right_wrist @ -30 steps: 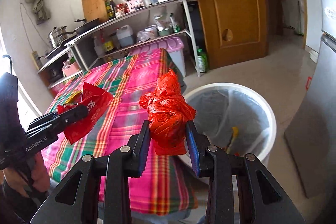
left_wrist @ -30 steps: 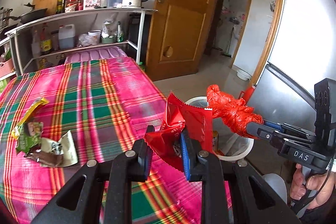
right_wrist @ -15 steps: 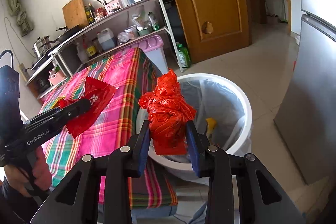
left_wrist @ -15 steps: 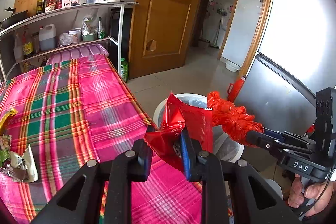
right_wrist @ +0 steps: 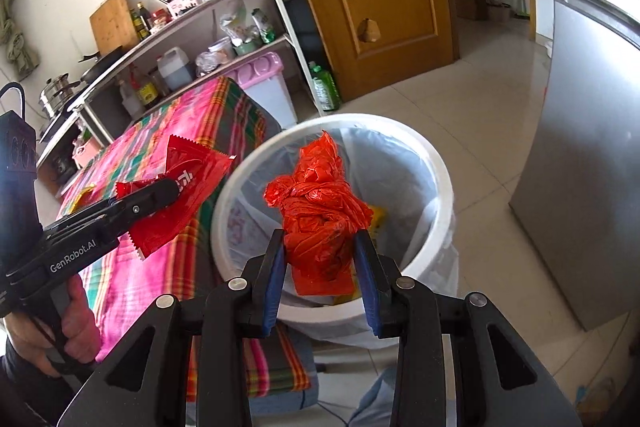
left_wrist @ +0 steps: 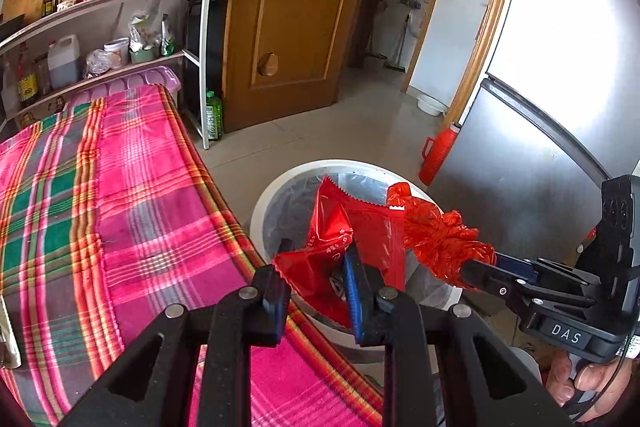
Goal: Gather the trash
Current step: 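Open both tools to drop the red packet and bag into the bin, then move both open tools back over the table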
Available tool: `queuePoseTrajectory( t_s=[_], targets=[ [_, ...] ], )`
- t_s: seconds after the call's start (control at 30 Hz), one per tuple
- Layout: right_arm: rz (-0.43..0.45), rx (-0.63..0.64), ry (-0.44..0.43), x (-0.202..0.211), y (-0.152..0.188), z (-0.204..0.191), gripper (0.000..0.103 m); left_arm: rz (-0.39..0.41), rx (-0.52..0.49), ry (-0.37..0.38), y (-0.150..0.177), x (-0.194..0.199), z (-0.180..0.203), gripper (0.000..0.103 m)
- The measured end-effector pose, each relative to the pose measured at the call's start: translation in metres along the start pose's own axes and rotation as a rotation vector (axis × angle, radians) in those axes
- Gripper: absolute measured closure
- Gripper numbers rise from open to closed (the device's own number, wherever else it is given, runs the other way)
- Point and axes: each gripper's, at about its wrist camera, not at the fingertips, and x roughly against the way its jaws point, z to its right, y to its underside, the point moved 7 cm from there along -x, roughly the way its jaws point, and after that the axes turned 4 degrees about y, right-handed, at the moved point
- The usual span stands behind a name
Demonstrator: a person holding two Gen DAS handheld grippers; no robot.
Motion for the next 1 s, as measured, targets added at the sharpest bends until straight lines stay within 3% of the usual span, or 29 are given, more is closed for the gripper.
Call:
queuePoseTrajectory(
  t_s=[0.33, 0.43, 0.5, 1.0],
  targets=[
    [-0.038, -0.012, 0.010, -0.014, 0.007, 0.010, 0.065, -0.053, 0.002, 0.017, 0.001, -0.023, 0.008, 0.077],
    [-0.040, -0.008, 0.009, -0.013, 0.008, 0.010, 0.065, -0.060, 0.015, 0.027, 0.000, -0.026, 0.008, 0.065],
    [-0.036, -0.007, 0.010, -0.012, 0.007, 0.010, 0.064, -0.054, 0.020, 0.035, -0.001, -0.024, 0.009, 0.061],
    [0.048, 0.038, -0.019, 0.024, -0.002, -0.015, 0.064, 0.018, 0.029, 0.057, -0.002, 0.016, 0.005, 0.061]
  ],
)
